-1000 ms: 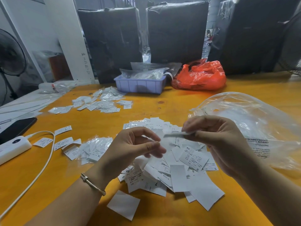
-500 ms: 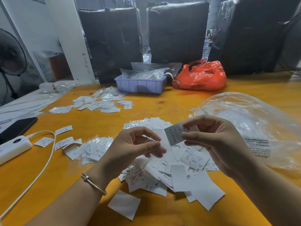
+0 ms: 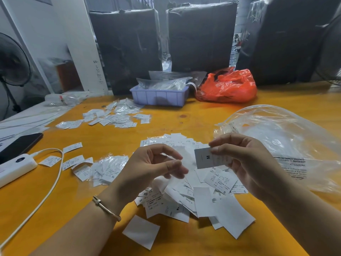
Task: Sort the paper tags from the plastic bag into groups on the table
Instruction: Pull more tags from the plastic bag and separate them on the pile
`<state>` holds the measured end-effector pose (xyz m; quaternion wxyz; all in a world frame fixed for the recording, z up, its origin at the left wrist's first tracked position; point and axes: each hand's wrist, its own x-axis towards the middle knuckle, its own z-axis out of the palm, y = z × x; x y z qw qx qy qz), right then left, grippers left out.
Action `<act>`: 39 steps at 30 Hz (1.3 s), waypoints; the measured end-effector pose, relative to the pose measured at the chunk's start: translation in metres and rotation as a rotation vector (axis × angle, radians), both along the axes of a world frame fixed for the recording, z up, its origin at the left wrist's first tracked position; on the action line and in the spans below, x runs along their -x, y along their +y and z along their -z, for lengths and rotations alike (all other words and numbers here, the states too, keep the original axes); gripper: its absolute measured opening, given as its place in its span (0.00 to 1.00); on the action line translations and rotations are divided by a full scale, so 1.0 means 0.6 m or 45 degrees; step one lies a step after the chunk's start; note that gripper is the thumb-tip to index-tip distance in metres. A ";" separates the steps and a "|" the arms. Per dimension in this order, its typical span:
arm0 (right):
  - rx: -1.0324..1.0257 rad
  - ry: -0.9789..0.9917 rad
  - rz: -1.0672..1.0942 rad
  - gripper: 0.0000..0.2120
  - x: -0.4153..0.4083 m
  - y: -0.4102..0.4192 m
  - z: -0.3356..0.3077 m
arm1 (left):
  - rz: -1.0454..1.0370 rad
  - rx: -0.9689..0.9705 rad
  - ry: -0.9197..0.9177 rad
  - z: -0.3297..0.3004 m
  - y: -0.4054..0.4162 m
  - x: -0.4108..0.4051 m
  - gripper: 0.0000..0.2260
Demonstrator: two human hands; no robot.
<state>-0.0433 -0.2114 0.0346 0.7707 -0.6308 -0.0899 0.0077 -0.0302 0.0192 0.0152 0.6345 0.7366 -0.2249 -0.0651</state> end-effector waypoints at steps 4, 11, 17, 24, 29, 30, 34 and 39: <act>-0.006 -0.082 0.032 0.10 0.005 -0.002 0.001 | 0.010 0.008 0.008 0.000 0.000 0.000 0.04; 0.109 -0.434 0.088 0.07 0.012 0.007 0.003 | 0.073 -0.001 0.013 -0.002 -0.001 0.003 0.06; 0.354 -0.650 0.149 0.09 0.018 0.010 0.008 | 0.078 0.002 0.011 -0.003 -0.003 0.002 0.08; 0.413 -0.716 0.118 0.10 0.020 0.004 0.005 | 0.046 0.046 -0.012 -0.003 0.001 0.002 0.06; 0.446 -0.765 0.098 0.10 0.021 0.005 0.006 | 0.050 0.046 -0.021 -0.003 0.001 0.002 0.05; 0.463 -0.769 0.100 0.11 0.021 0.005 0.006 | 0.050 0.046 -0.023 -0.003 0.001 0.002 0.05; 0.526 -0.774 0.115 0.12 0.021 0.007 0.008 | 0.043 0.041 -0.027 -0.003 0.000 0.003 0.05; 0.510 -0.790 0.140 0.11 0.022 0.007 0.008 | 0.032 0.045 -0.021 -0.003 0.001 0.003 0.07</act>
